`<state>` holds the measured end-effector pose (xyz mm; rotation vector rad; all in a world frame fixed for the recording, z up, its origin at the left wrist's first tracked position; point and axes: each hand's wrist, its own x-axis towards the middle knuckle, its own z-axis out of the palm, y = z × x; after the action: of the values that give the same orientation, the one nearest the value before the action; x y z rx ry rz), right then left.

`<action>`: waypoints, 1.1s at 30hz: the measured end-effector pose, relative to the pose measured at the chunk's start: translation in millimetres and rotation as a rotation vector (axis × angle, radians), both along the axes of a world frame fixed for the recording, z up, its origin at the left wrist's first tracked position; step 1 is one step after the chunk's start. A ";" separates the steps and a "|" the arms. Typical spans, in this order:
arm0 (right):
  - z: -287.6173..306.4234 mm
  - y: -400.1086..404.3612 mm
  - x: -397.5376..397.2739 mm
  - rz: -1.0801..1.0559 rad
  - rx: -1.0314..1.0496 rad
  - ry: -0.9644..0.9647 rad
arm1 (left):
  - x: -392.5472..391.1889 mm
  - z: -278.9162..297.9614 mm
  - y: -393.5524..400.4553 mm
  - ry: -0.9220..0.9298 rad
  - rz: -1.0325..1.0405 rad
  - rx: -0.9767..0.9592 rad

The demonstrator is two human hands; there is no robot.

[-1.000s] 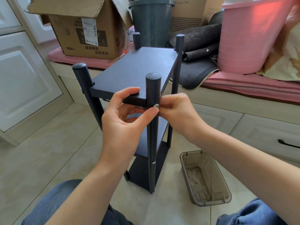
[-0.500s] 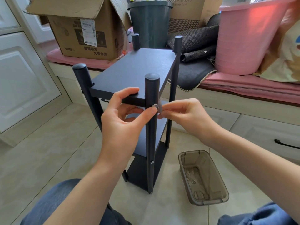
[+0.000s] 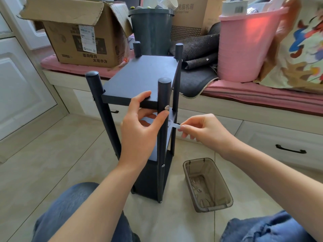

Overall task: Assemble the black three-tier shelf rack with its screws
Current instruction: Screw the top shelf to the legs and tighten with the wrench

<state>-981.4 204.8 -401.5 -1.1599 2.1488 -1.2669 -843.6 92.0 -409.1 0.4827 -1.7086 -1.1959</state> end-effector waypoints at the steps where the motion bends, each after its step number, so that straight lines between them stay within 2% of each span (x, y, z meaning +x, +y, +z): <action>1: -1.7 1.1 1.0 0.007 0.032 -0.005 | 1.9 -1.5 -0.7 -0.008 0.019 -0.029; 4: -5.5 5.4 10.5 0.022 0.105 -0.002 | 20.9 1.0 -7.3 0.024 0.181 -0.137; 8: -14.4 6.7 23.6 0.122 0.302 0.025 | 44.9 5.9 -40.6 0.135 0.386 0.025; 11: -26.2 5.7 32.6 0.217 0.442 0.131 | 54.7 3.7 -70.9 -0.048 0.466 0.329; 14: -38.9 0.1 39.9 0.272 0.562 0.232 | 52.9 -5.7 -87.3 -0.329 0.268 0.536; 16: -44.4 -5.6 41.8 0.299 0.610 0.277 | 47.0 -10.5 -88.3 -0.489 0.156 0.489; 18: -47.5 -10.6 41.2 0.309 0.635 0.313 | 42.1 -12.9 -87.6 -0.563 0.132 0.432; 21: -50.8 -16.4 40.1 0.310 0.650 0.326 | 41.3 -13.8 -88.3 -0.550 0.158 0.418; 25: -52.9 -20.4 43.8 0.337 0.708 0.312 | 46.4 -14.6 -82.3 -0.625 0.177 0.270; 30: -55.0 -18.2 62.4 0.468 0.837 0.345 | 56.2 -12.9 -69.1 -0.668 0.083 0.127; 33: -59.1 -16.5 67.9 0.482 0.833 0.298 | 59.1 -14.1 -61.9 -0.696 0.032 0.135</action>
<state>-913.5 188.3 -460.5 -1.3765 2.0493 0.0370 -784.4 30.1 -423.1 1.1013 -2.1860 -1.2011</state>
